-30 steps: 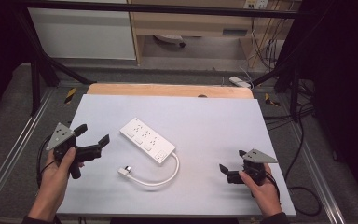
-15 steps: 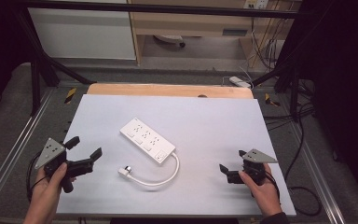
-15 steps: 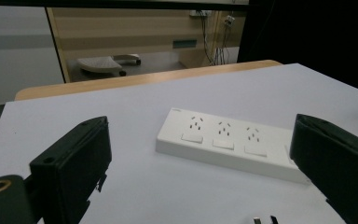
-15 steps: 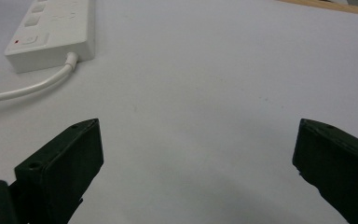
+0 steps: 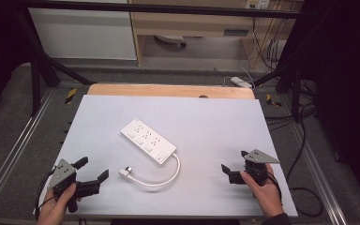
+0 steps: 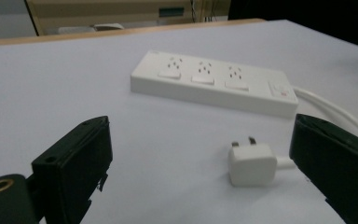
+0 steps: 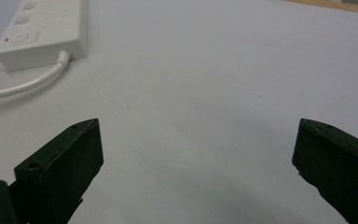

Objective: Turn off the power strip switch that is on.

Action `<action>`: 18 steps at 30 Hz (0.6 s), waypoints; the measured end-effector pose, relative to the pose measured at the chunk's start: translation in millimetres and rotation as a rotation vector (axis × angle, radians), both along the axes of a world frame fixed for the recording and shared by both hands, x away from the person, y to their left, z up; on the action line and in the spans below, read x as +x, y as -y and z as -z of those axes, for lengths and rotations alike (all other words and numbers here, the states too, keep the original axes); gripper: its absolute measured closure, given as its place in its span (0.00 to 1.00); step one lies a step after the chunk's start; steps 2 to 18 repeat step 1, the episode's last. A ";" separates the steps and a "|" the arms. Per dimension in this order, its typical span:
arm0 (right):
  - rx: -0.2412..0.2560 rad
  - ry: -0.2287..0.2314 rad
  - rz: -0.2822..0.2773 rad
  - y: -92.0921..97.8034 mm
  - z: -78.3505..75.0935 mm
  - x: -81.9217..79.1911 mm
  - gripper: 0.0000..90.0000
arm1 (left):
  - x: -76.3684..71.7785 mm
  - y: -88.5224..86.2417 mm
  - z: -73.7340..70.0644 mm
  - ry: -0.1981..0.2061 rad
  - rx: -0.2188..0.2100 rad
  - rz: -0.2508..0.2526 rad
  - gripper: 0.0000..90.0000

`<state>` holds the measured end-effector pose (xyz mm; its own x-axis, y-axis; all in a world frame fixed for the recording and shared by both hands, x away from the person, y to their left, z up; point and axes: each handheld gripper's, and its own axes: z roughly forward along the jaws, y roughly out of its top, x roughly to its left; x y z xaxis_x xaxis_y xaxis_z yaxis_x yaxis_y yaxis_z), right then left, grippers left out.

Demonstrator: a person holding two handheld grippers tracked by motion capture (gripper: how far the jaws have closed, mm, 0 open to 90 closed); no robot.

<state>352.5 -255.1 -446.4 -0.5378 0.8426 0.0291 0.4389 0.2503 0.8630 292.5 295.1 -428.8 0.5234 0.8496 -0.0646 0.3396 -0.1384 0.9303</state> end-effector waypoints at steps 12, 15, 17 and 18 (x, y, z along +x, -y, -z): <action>-0.013 -0.015 0.012 0.2 1.7 1.0 0.03 | -0.4 0.6 0.6 -0.003 0.004 -0.001 0.06; -0.013 -0.015 0.012 0.2 1.7 1.0 0.03 | -0.4 0.6 0.6 -0.003 0.004 -0.001 0.06; -0.013 -0.015 0.012 0.2 1.7 1.0 0.03 | -0.4 0.6 0.6 -0.003 0.004 -0.001 0.06; -0.013 -0.015 0.012 0.2 1.7 1.0 0.03 | -0.4 0.6 0.6 -0.003 0.004 -0.001 0.06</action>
